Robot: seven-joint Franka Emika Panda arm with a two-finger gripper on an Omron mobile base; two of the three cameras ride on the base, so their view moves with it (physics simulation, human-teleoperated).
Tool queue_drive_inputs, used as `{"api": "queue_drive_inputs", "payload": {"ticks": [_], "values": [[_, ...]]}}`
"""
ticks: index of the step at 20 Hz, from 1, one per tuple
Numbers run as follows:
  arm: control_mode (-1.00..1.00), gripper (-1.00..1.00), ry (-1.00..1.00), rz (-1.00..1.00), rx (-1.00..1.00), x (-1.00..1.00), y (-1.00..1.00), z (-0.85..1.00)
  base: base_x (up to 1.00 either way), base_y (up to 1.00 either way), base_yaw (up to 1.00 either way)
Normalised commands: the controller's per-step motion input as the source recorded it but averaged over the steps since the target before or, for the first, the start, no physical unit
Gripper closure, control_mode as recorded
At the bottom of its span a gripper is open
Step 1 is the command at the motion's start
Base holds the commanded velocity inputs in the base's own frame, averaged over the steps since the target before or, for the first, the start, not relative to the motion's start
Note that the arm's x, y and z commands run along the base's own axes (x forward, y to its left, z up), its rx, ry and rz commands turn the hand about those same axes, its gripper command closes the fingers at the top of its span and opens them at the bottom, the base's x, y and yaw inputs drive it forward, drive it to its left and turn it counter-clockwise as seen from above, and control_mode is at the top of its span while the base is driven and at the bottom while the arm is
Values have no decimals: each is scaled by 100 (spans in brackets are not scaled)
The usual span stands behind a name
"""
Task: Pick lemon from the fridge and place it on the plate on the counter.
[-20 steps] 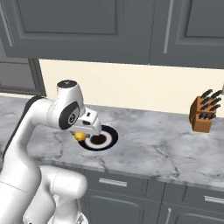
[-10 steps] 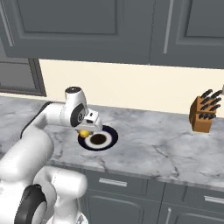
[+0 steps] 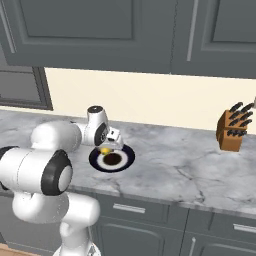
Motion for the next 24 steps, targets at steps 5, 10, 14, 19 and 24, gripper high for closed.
{"api": "queue_drive_inputs", "payload": {"ticks": [5,10,14,19,24], "values": [[-100,100,7,0,0,54,-25,-75,0,0,0],[-100,-100,2,0,1,39,-2,-46,0,0,0],[-100,-100,0,0,0,5,0,-3,0,0,0],[-100,-100,0,-3,0,-8,0,18,0,0,0],[-100,-100,-1,-1,0,-45,1,46,0,0,0]]}}
